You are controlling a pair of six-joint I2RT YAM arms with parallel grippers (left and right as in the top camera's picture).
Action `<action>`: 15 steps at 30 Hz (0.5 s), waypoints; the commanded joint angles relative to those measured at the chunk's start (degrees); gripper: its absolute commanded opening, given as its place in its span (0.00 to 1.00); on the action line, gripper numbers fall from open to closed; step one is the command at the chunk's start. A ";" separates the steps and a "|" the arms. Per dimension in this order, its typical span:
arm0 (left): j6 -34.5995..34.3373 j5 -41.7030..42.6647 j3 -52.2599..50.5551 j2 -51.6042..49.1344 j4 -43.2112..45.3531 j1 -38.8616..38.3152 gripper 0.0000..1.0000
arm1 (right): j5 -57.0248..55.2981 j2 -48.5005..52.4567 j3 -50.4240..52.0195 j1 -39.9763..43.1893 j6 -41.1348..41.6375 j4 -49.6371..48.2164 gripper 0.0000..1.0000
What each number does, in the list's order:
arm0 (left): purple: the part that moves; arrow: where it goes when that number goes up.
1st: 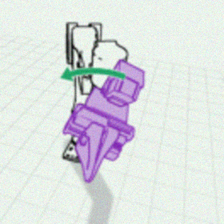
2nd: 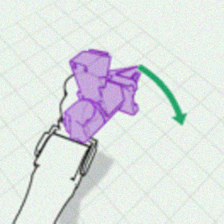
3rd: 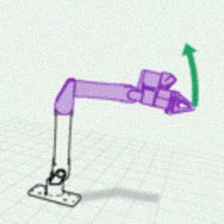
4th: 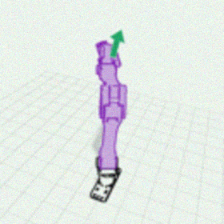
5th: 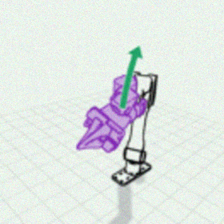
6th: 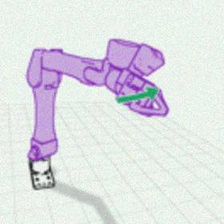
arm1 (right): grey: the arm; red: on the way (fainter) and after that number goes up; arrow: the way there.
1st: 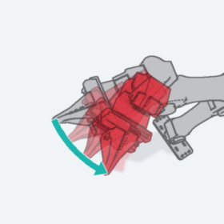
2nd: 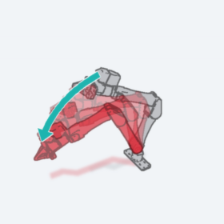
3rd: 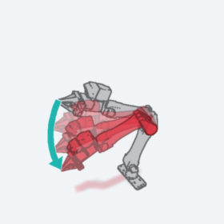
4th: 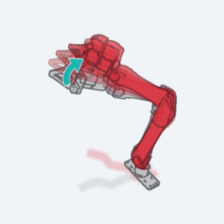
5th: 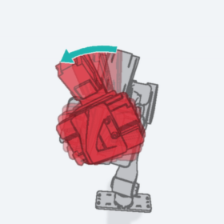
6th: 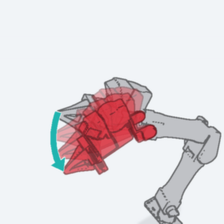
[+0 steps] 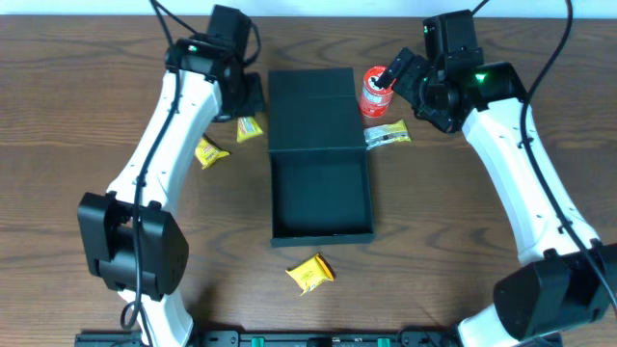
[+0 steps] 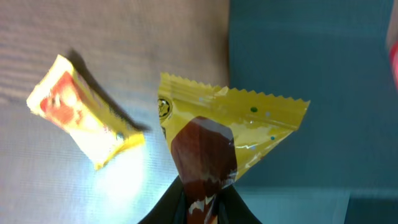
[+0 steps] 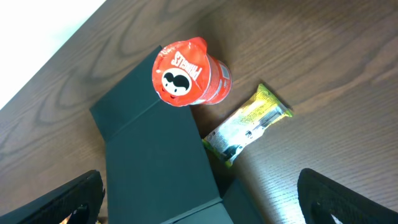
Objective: Pack container
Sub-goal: 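Carry the yellow candy packet with the left gripper and drop it into the box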
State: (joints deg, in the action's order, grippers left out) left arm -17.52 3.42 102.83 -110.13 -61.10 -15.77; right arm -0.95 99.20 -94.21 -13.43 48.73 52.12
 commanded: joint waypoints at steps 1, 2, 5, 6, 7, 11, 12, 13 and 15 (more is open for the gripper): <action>2.25 -0.81 0.96 1.16 -3.72 -2.21 0.15 | -1.68 0.57 0.33 -0.52 0.31 -0.55 0.99; 2.08 -0.83 0.96 1.16 -5.09 -2.97 0.15 | -1.97 0.57 0.31 -0.52 0.31 -0.66 0.99; 1.55 -0.39 0.96 1.16 -8.41 -6.78 0.13 | -2.32 0.57 0.33 -0.52 0.31 -1.14 0.99; 0.66 -0.37 0.96 1.16 -8.63 -7.82 0.13 | -2.29 0.59 0.33 -0.52 0.31 -1.31 0.99; -0.24 -0.26 0.96 1.16 -8.70 -8.74 0.14 | -2.29 0.59 0.33 -0.52 0.31 -1.46 0.99; -2.47 1.29 0.96 1.16 -9.22 -12.87 0.15 | -2.27 0.57 0.33 -0.52 0.26 -1.53 0.99; -3.34 1.29 0.96 1.16 -9.53 -13.60 0.15 | -2.27 0.57 0.33 -0.52 0.20 -1.49 0.99; -3.98 1.29 0.96 1.16 -9.88 -14.03 0.15 | -2.27 0.59 0.31 -0.52 -0.17 -1.51 0.99; -5.60 0.61 0.94 1.16 -10.99 -14.82 0.15 | -2.27 0.59 0.33 -0.52 -0.20 -1.31 0.99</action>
State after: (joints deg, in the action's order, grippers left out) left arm -20.16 4.49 102.85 -110.04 -71.11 -30.26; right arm -2.20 99.29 -94.13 -13.43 48.69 50.72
